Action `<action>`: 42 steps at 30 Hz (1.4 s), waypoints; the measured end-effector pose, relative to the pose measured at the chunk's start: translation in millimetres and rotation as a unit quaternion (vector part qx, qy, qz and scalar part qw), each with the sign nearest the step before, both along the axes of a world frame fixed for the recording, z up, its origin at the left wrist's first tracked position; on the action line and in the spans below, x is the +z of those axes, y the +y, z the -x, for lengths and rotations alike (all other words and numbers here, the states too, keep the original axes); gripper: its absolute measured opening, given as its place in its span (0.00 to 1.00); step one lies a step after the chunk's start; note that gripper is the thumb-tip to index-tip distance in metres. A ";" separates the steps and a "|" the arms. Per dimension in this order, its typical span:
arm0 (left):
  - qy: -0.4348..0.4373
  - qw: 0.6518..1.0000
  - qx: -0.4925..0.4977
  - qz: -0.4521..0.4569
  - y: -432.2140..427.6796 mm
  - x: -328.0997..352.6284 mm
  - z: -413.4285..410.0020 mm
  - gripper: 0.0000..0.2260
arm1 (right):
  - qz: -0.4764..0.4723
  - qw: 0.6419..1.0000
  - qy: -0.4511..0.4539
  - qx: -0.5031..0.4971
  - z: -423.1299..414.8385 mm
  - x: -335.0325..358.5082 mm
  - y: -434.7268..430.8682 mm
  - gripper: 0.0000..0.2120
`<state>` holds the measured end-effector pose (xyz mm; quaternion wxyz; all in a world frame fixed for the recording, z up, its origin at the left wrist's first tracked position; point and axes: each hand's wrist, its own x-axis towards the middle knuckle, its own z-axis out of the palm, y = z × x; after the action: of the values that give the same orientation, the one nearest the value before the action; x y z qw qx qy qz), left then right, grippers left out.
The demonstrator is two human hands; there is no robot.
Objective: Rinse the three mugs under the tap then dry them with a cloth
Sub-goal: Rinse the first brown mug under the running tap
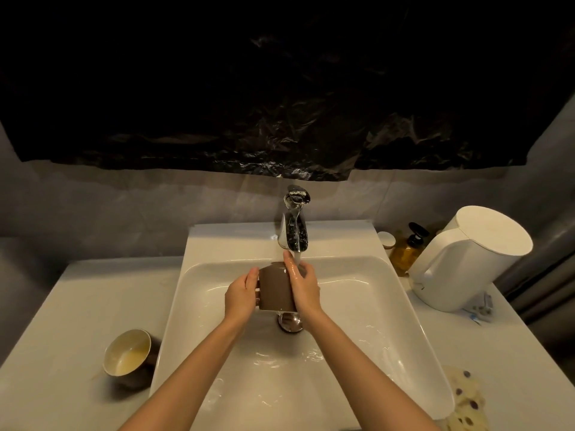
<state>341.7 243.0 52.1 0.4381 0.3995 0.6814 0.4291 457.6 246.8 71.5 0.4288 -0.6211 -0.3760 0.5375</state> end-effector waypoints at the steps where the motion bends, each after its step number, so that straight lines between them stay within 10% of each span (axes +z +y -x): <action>1: -0.002 1.000 0.001 0.000 -0.2 -0.6 -0.4 0.15 | 0.012 1.000 0.003 0.001 -0.6 -1.6 1.0 0.31; 10: -0.168 0.974 0.118 0.095 -21.2 8.9 -29.4 0.27 | 0.021 0.982 0.005 -0.188 0.1 -14.5 -3.8 0.13; 17: -0.549 0.819 0.114 0.125 -23.8 26.1 -38.1 0.12 | -0.036 0.980 -0.008 -0.195 7.7 -6.3 -11.4 0.09; 22: -0.569 0.802 0.123 0.133 -20.3 30.5 -29.7 0.16 | -0.104 0.983 0.025 -0.151 8.1 -7.0 -8.1 0.08; 27: -0.595 0.782 0.137 0.127 -20.4 34.1 -19.1 0.16 | 0.045 0.979 0.158 -0.121 11.8 -12.3 4.7 0.20; 33: -0.599 0.784 0.122 0.108 -18.8 20.6 -8.9 0.17 | -0.095 0.988 -0.004 -0.125 30.6 -4.5 -15.5 0.15; 42: -0.507 0.860 0.012 0.049 -7.6 18.7 9.4 0.13 | 0.225 0.928 0.297 -0.004 -5.4 -8.6 5.6 0.22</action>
<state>332.4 235.4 70.8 0.7374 0.0964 0.3895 0.5434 463.0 252.4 62.9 0.3723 -0.5149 -0.0982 0.7659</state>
